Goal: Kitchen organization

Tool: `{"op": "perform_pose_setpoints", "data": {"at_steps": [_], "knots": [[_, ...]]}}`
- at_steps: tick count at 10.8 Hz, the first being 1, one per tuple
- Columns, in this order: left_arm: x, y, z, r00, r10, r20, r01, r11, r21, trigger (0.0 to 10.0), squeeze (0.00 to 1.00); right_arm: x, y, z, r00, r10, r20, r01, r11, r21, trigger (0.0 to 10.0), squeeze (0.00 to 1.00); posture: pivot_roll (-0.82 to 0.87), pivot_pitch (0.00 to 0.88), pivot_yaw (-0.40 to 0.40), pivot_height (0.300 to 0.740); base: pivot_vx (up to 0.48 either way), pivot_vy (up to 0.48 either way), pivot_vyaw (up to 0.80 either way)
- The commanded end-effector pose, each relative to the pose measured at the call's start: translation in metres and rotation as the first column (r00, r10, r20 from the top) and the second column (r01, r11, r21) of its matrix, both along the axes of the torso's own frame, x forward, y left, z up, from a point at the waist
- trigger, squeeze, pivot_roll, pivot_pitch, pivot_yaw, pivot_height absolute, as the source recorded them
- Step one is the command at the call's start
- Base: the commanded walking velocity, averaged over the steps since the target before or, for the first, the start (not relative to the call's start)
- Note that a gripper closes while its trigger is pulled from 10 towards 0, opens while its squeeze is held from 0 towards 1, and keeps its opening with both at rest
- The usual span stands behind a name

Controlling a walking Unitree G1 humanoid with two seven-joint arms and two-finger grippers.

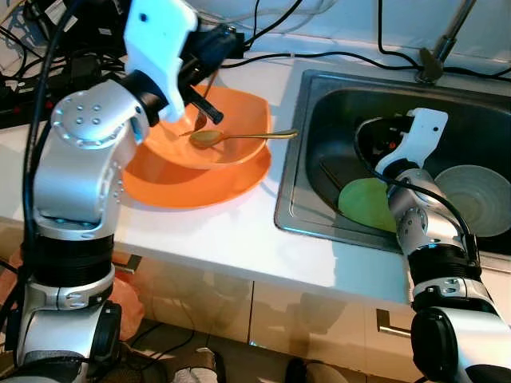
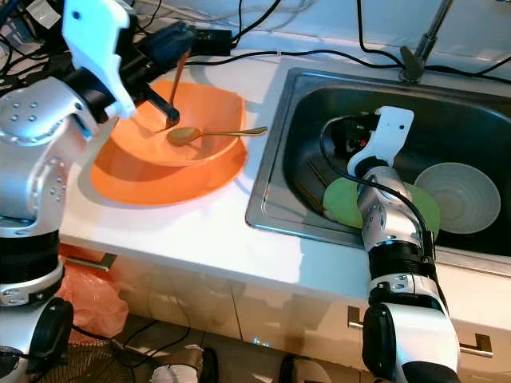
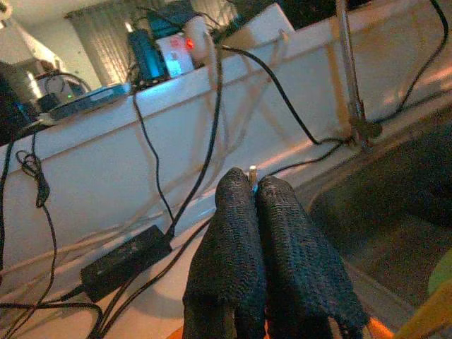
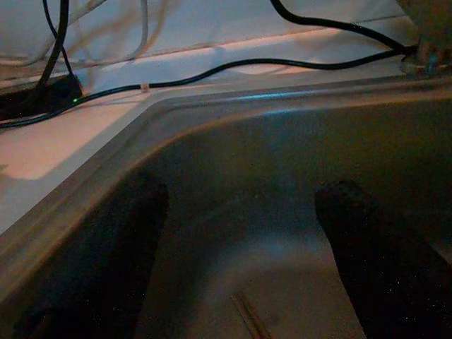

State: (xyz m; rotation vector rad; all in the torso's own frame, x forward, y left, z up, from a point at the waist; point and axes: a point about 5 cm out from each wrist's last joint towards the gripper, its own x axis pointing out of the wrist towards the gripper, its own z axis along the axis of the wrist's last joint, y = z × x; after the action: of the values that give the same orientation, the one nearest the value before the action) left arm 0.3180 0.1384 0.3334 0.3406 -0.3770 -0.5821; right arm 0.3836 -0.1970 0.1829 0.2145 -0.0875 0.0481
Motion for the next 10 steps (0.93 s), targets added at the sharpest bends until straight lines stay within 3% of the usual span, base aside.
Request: {"op": "perform_pose_setpoints", "data": {"at_steps": [1,2,4,5,6,7,9,10], "knots": [[-0.004,0.004,0.016,0.999,0.0,0.039,0.002,0.998,-0.056,10.0,0.0,0.002,0.0,0.005,1.0,0.001,0.013,-0.001,1.0,0.006,10.0,0.0,0.11,0.12,-0.004,0.723,0.0,0.0,0.0],[-0.007,0.011,0.034,0.992,0.023,0.121,-0.001,0.983,-0.183,10.0,0.0,0.002,0.0,0.005,1.0,0.0,0.012,0.0,1.0,0.007,10.0,0.0,0.11,0.12,-0.004,0.723,0.0,0.0,0.0],[-0.011,0.023,0.056,0.972,0.053,0.228,0.052,0.901,-0.43,10.0,0.0,0.002,0.0,0.005,1.0,-0.001,0.012,0.001,1.0,0.01,10.0,0.0,0.11,0.118,-0.004,0.723,0.0,0.0,0.0],[-0.011,0.026,0.056,0.972,0.027,0.235,0.115,0.813,-0.571,10.0,0.0,0.002,0.0,0.004,1.0,-0.001,0.012,0.001,1.0,0.012,10.0,0.0,0.1,0.118,-0.003,0.723,0.0,0.0,0.0],[-0.007,0.029,0.051,0.977,0.008,0.211,0.137,0.736,-0.663,10.0,0.0,0.002,0.0,0.004,1.0,-0.001,0.012,0.001,1.0,0.012,10.0,0.0,0.1,0.118,-0.003,0.723,0.0,0.0,0.0],[0.001,0.029,0.041,0.985,-0.039,0.169,0.157,0.608,-0.778,10.0,0.0,0.002,0.0,0.005,1.0,-0.002,0.016,0.002,1.0,0.014,10.0,0.0,0.1,0.118,-0.003,0.723,0.0,0.0,0.0],[0.016,0.027,0.02,0.987,-0.119,0.107,0.143,0.345,-0.928,10.0,0.0,0.001,0.001,0.006,1.0,0.0,0.022,-0.001,1.0,0.019,10.0,0.0,0.08,0.118,-0.003,0.723,0.0,0.0,0.0],[0.021,0.027,0.012,0.986,-0.14,0.086,0.121,0.267,-0.956,10.0,0.0,0.001,0.001,0.006,1.0,0.002,0.026,-0.003,1.0,0.023,10.0,0.0,0.08,0.119,-0.004,0.723,0.0,0.0,0.0]]}}
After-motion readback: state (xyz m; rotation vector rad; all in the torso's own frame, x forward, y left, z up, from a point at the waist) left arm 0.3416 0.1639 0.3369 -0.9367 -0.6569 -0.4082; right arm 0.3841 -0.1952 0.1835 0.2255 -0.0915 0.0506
